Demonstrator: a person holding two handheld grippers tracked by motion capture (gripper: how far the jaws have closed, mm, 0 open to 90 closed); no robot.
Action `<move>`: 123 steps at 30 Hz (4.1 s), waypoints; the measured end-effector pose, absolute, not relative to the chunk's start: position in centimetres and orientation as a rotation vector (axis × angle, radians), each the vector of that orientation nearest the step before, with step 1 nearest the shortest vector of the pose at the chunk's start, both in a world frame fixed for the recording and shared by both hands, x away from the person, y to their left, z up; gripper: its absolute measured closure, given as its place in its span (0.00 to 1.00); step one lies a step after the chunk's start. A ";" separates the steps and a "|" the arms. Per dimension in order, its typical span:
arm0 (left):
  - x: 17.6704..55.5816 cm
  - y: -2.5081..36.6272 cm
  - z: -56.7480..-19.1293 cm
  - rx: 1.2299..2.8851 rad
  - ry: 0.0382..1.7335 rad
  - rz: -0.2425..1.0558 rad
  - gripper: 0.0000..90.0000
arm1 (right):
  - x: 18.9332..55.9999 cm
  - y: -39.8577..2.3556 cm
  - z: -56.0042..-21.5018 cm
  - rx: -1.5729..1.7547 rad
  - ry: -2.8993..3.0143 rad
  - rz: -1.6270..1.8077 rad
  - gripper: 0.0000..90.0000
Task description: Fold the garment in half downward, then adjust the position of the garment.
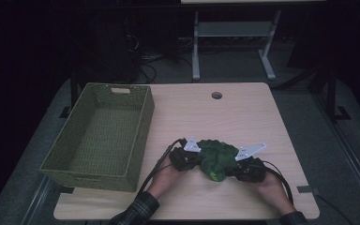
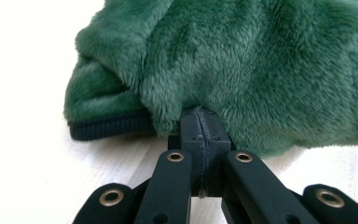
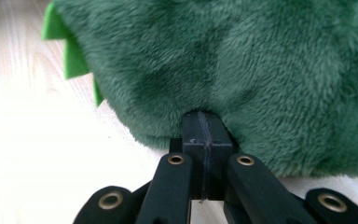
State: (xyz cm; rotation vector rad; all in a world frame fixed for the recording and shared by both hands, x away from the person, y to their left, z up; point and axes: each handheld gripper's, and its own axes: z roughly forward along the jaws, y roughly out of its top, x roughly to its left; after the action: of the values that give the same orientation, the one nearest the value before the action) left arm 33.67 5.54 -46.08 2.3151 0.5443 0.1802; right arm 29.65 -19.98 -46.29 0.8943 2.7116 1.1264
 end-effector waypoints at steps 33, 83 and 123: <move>28.4 5.1 -44.7 2.265 0.441 0.012 0.99 | 37.8 -22.8 -43.6 1.125 2.416 1.222 1.00; 33.9 8.3 -46.3 2.255 0.623 0.173 1.00 | 32.4 -21.5 -46.1 1.053 2.640 1.164 1.00; 33.8 6.6 -40.7 2.428 0.317 0.148 0.19 | 30.6 -26.1 -48.2 1.152 2.367 1.039 0.15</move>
State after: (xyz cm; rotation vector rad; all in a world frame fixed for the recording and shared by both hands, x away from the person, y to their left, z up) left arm 33.82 6.56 -40.73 2.4275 0.3175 0.1476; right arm 30.57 -26.11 -48.22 1.1521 2.3673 1.0395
